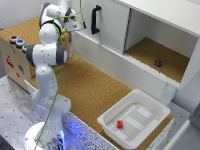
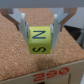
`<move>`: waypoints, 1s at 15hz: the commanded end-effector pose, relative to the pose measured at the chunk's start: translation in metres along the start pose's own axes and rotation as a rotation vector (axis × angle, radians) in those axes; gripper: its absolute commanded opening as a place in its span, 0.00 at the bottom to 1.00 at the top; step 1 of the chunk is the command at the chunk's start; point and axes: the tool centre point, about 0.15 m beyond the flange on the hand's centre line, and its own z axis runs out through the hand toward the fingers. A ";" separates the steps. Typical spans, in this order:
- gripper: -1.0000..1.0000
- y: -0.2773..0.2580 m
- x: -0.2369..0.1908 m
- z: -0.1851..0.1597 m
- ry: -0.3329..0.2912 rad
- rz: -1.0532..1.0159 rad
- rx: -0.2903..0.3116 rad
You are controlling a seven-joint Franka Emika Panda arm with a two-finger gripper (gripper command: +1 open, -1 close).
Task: Place the yellow block on top of the drawer
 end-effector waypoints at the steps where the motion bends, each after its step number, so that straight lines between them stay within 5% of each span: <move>1: 0.00 -0.002 0.054 0.021 -0.297 -0.191 0.057; 5: 0.00 -0.019 0.051 0.035 -0.353 -0.314 0.013; 11: 0.00 -0.024 0.051 0.033 -0.327 -0.326 0.065; 12: 1.00 -0.023 0.052 0.031 -0.314 -0.310 0.082; 15: 1.00 -0.019 0.050 0.024 -0.295 -0.288 0.101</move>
